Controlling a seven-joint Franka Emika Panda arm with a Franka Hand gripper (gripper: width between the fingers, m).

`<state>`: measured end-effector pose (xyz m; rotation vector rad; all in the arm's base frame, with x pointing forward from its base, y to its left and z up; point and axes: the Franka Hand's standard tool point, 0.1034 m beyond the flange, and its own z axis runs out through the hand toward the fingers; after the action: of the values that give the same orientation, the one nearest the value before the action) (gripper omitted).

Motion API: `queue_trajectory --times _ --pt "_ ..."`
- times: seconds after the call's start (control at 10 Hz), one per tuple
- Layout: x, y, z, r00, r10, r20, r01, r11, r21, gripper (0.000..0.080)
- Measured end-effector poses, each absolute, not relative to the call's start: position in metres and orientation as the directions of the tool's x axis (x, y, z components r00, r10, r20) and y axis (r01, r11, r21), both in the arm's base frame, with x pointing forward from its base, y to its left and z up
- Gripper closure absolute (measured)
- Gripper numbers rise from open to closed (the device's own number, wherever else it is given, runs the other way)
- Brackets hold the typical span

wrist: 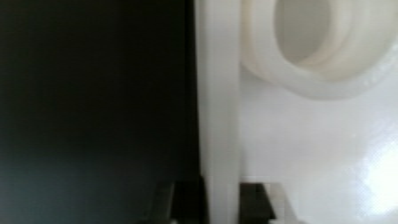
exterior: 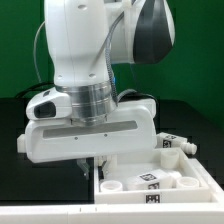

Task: Assemble square table

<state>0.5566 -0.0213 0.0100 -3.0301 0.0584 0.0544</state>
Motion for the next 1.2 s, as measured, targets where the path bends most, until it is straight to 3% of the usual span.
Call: queue_trajectory --times 0.4,0.8,1.0,1.1,1.2 --pt "0.574 -0.021 0.01 0.998 0.042 -0.037 0.04 -0.998 -0.053 0.0745" --pt "0.575 -0.023 0.01 0.999 0.04 -0.035 0.038 -0.998 -0.052 0.0745" --pt "0.575 -0.022 0.014 0.999 0.009 -0.046 0.006 -0.998 -0.055 0.0495" --pt "0.579 -0.019 0.028 0.998 -0.037 -0.06 -0.041 -0.997 -0.062 0.0358" --pt "0.585 -0.018 0.04 0.993 -0.094 -0.067 -0.098 -0.993 -0.064 0.0358"
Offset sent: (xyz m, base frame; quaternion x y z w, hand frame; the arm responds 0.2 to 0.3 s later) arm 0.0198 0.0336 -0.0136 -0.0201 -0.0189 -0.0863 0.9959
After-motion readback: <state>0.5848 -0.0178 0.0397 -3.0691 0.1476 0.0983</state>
